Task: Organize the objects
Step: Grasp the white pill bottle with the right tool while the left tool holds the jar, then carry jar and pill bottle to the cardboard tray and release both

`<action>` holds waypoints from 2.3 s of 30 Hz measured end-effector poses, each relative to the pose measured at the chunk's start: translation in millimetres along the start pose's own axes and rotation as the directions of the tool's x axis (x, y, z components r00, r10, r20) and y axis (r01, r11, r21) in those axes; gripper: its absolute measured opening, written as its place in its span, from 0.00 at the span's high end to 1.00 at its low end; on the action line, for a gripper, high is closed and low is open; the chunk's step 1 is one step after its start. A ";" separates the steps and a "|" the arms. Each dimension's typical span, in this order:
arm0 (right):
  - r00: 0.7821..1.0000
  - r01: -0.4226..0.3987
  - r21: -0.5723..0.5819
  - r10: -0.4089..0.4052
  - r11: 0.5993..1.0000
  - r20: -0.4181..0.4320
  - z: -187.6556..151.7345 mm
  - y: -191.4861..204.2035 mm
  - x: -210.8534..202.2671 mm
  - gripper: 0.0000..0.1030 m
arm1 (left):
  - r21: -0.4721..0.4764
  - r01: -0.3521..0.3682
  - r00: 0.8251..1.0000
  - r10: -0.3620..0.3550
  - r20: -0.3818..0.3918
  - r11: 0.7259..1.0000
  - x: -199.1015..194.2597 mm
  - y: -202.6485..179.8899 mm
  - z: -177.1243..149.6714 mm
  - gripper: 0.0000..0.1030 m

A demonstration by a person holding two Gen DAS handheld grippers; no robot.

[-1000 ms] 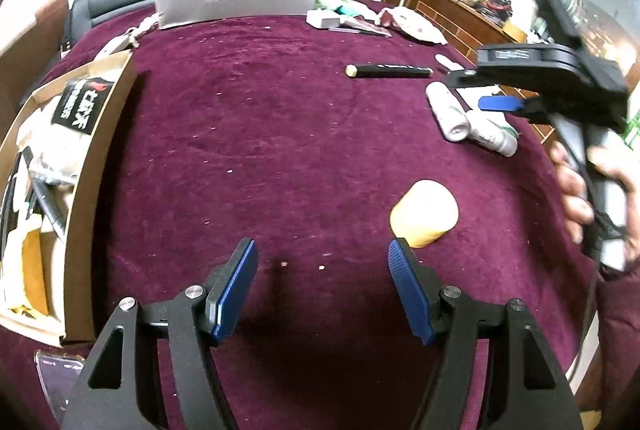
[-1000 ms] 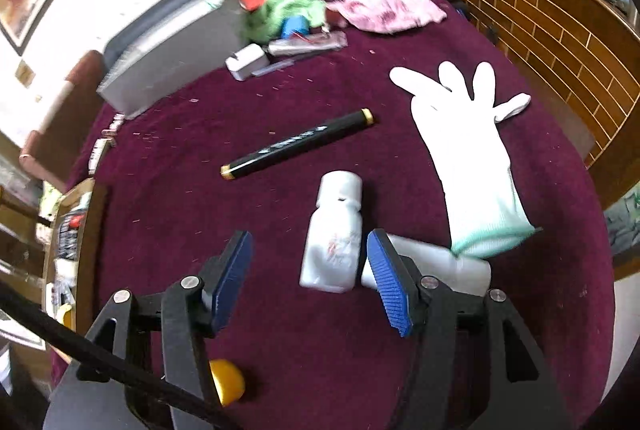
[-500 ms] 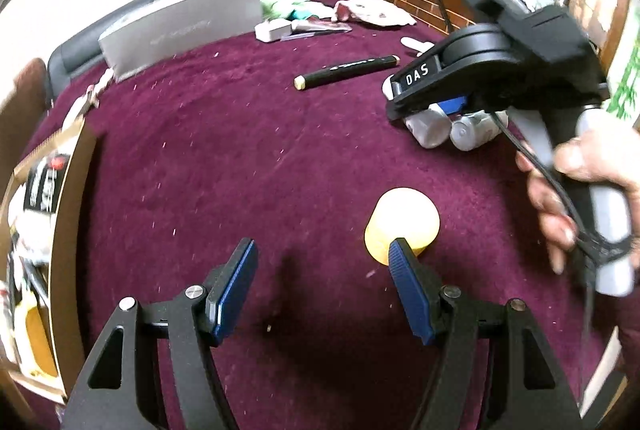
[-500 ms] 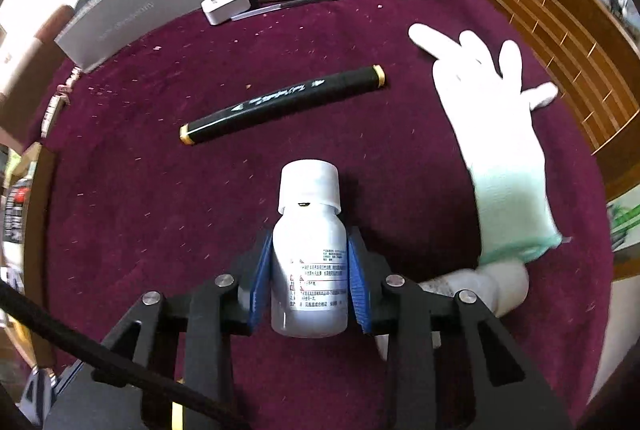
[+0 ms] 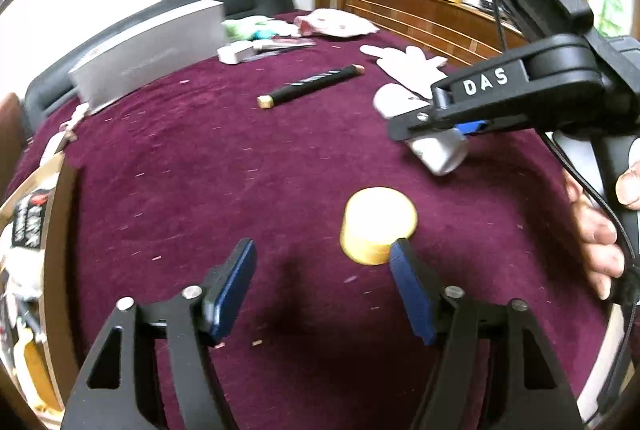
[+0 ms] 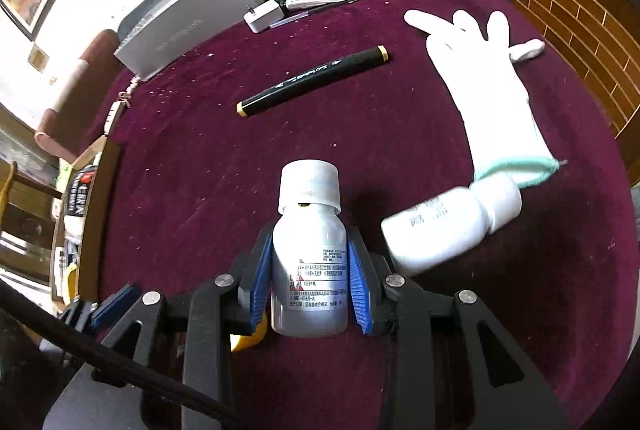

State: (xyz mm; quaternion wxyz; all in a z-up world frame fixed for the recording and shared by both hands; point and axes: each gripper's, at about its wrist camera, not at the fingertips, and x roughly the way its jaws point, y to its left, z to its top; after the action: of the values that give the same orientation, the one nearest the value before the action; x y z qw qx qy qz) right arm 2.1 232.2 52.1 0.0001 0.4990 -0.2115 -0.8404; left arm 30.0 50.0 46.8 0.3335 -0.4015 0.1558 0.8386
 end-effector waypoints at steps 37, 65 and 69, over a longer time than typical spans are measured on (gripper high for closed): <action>0.982 -0.185 -0.128 0.186 0.974 -0.003 -32.8 101.1 -28.5 0.69 | -0.229 -0.066 0.994 0.084 0.071 0.971 -119.9 89.4 -25.3 0.67; 0.923 -0.341 -0.335 0.245 0.879 -0.297 -66.0 350.2 106.1 0.68 | -0.519 -0.308 0.947 0.312 -0.082 0.798 -90.7 351.9 -93.2 0.66; 0.926 -0.333 -0.354 0.232 0.874 -0.298 -61.2 366.4 119.4 0.68 | -0.533 -0.309 0.947 0.304 -0.100 0.788 -80.4 369.8 -92.3 0.66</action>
State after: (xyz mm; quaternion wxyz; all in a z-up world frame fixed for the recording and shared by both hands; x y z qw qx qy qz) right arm -83.9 -148.4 57.0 0.2513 0.5522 -0.1054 -0.7879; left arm -133.9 -303.4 48.8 0.0653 -0.4523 -0.0233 0.8892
